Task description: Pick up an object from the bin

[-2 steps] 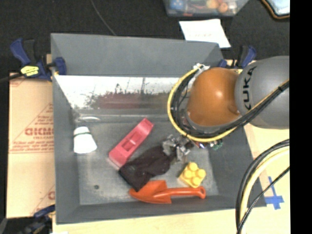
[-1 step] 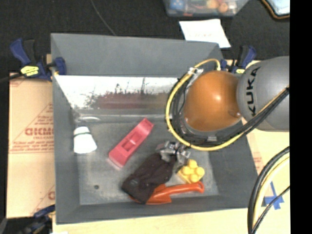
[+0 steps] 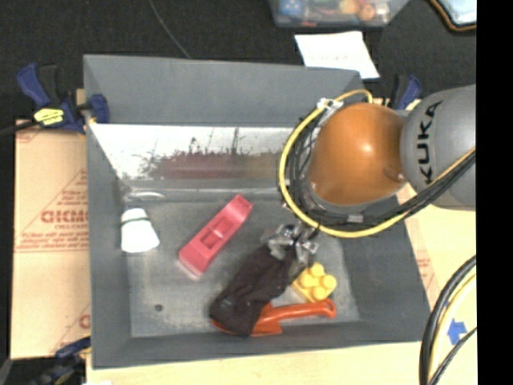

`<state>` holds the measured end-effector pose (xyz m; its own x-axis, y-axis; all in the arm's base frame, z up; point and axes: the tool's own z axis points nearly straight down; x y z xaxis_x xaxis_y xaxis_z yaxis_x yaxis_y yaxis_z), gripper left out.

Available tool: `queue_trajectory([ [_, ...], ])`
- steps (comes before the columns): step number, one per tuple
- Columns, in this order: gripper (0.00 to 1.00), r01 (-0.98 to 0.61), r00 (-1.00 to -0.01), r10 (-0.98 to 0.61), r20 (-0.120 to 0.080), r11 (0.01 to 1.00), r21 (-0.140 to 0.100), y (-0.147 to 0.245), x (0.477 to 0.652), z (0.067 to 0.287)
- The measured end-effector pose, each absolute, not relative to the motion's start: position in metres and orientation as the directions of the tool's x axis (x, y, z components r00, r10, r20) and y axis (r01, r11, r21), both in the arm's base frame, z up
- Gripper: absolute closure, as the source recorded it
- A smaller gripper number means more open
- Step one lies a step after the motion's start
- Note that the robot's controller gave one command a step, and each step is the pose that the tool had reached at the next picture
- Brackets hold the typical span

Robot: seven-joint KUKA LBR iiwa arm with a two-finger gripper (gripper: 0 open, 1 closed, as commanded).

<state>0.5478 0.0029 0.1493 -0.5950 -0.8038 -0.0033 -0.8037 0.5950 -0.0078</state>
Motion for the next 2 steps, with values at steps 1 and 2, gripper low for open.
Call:
queue_trajectory([
  [1, 1.00, -0.666, -0.746, -0.666, -0.007, 0.746, -0.008, -0.027, 0.517, 0.133],
  [2, 1.00, -0.734, -0.679, -0.734, -0.009, 0.679, -0.013, -0.005, 0.539, 0.236],
])
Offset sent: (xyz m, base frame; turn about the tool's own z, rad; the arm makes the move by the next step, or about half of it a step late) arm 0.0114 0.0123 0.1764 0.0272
